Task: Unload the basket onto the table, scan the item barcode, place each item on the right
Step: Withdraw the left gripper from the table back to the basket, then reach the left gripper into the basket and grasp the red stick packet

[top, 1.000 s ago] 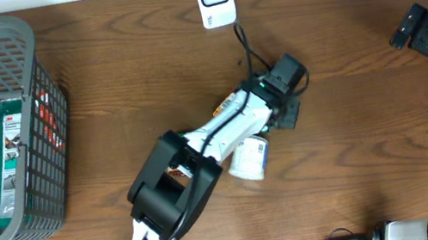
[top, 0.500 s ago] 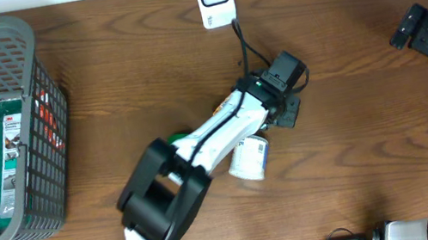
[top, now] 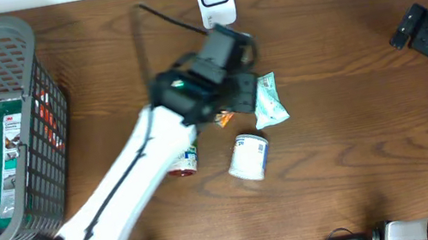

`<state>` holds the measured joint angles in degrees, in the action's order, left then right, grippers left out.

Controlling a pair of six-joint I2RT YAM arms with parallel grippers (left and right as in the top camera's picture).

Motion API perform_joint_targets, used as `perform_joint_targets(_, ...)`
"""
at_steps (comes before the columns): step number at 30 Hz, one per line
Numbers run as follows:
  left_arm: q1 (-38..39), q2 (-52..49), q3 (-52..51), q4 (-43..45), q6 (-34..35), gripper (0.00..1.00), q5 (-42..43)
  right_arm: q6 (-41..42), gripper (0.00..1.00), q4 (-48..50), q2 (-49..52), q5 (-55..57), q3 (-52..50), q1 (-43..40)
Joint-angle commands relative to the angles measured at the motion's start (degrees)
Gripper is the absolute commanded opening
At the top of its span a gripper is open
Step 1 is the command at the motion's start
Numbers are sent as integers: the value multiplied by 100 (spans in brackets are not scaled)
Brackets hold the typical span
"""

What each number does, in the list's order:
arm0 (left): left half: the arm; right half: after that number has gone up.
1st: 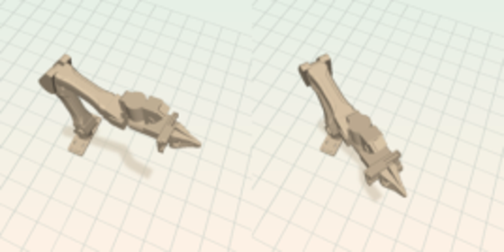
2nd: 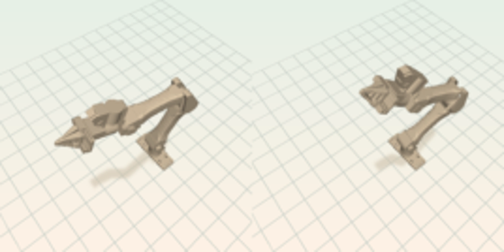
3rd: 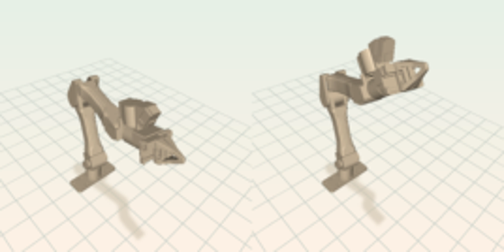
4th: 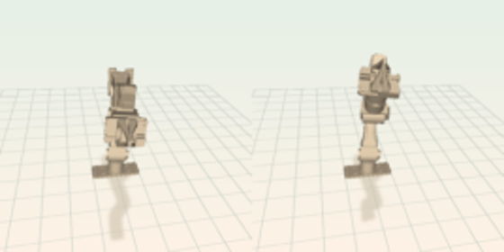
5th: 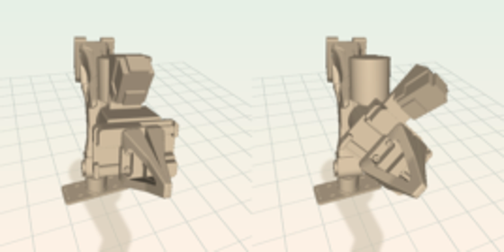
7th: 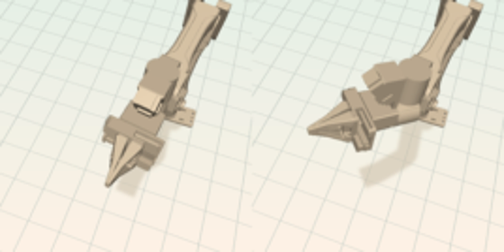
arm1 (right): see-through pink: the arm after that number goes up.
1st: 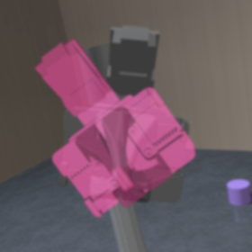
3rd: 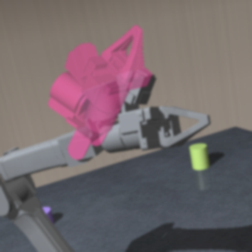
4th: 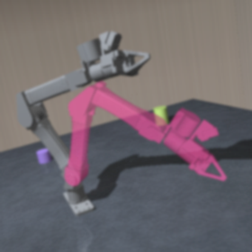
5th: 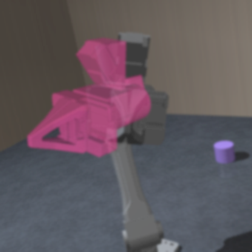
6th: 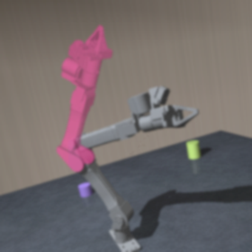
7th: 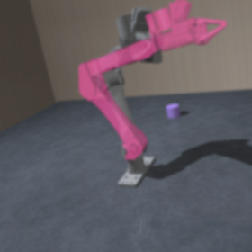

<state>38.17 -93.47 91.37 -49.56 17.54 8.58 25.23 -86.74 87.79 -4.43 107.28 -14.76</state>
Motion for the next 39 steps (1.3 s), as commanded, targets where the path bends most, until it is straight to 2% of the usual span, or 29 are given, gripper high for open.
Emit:
perform_joint_targets(1, -247, 520, 37, -175, -35, 63, -129, 44, 99, -4, 31, 33, 87, -15)
perform_joint_targets(5, -765, 1143, 37, -422, -37, 68, -608, 44, 99, -4, 31, 33, 87, -15)
perform_joint_targets(9, -1458, 1635, 37, -673, -149, 68, -944, 44, 99, -4, 31, 33, 85, -15)
perform_joint_targets(13, -2356, 1982, 37, -1010, -164, 68, -1473, 44, 99, -4, 31, 33, 87, -15)
perform_joint_targets(20, -4065, 2243, 37, -1165, -181, 69, -1617, 44, 99, -4, 31, 33, 87, -15)
perform_joint_targets(28, -5639, 2020, 35, -1051, -184, 69, -2031, 44, 99, -4, 31, 33, 87, -15)
perform_joint_targets(38, -6590, 905, 35, -321, -186, 70, -2068, 44, 99, -7, 31, 33, 87, -15)
perform_joint_targets(39, -6638, 789, 35, -249, -190, 76, -2035, 44, 99, -2, 31, 33, 87, -15)
